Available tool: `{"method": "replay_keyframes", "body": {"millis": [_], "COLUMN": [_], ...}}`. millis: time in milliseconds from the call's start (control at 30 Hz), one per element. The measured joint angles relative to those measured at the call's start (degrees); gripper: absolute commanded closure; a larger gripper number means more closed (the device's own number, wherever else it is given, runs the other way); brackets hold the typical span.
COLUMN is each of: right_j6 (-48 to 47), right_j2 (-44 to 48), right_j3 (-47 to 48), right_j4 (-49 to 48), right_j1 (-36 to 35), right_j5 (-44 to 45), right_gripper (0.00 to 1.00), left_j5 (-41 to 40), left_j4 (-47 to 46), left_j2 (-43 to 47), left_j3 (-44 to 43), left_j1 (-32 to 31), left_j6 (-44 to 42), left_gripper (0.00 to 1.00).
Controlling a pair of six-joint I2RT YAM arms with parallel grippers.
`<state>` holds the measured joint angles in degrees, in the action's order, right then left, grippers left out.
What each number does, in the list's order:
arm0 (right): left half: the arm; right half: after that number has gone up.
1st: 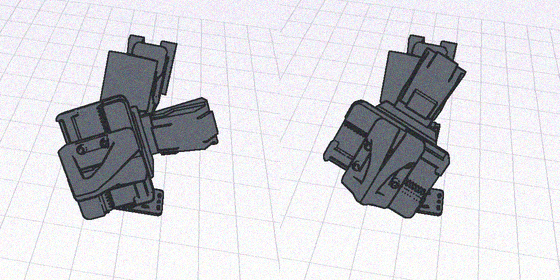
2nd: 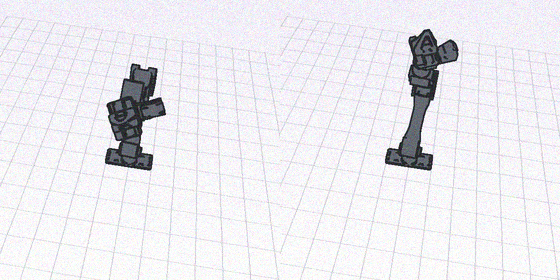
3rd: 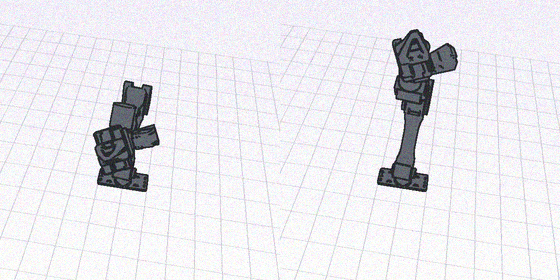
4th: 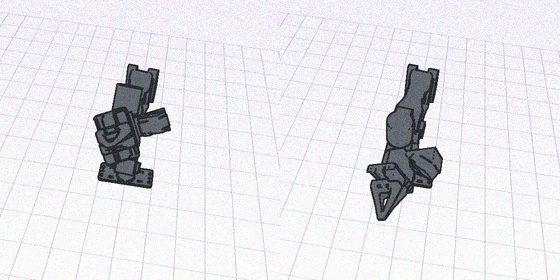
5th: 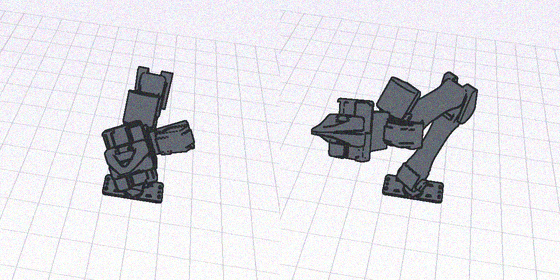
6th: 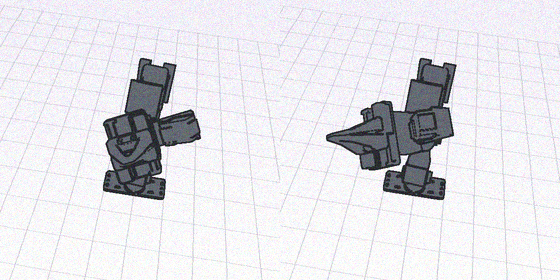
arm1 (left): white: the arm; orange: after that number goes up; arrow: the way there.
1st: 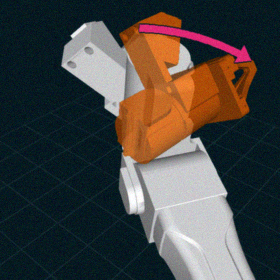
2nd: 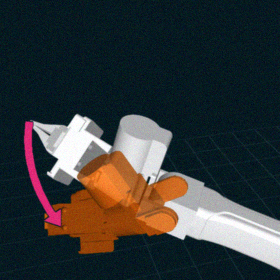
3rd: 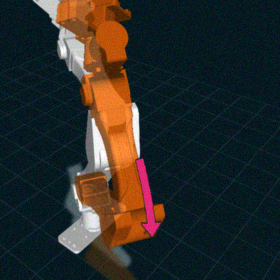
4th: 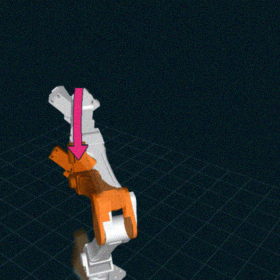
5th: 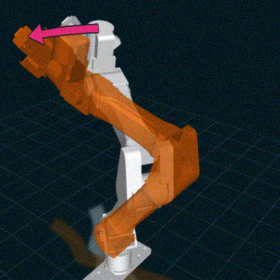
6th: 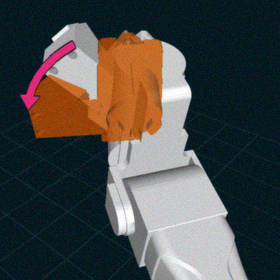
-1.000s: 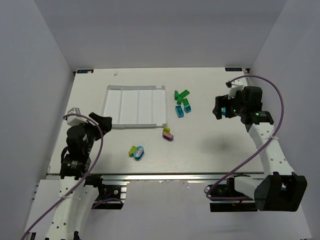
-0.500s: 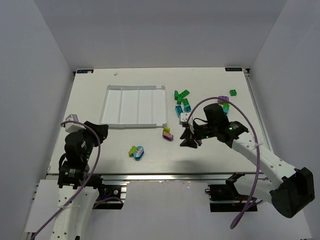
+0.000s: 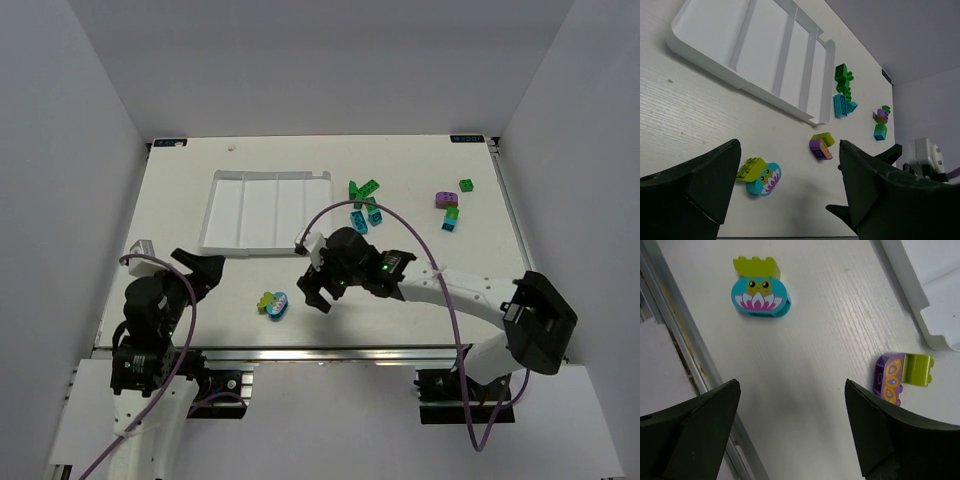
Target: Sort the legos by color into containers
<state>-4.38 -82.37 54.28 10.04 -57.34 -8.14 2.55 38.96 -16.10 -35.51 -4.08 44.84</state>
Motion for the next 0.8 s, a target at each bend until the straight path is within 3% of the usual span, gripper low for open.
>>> {"method": "replay_keyframes", "body": {"millis": [433, 800], "right_j6": [5.6, 7.1], "right_j2": [-20.5, -23.8], "right_j3": [16.2, 19.6], "right_j4": [1.0, 3.0], "right_j1": [-6.5, -8.3], "right_j5": [9.2, 6.3], "right_gripper": [0.10, 0.11], "left_j5": [-0.7, -1.1], "left_j4": [2.8, 2.8], "left_j2": [5.1, 3.2], "left_j3": [0.6, 1.4], "left_j1": [0.0, 0.0], "left_j6": [3.3, 3.3], "left_gripper": [0.11, 0.11]}}
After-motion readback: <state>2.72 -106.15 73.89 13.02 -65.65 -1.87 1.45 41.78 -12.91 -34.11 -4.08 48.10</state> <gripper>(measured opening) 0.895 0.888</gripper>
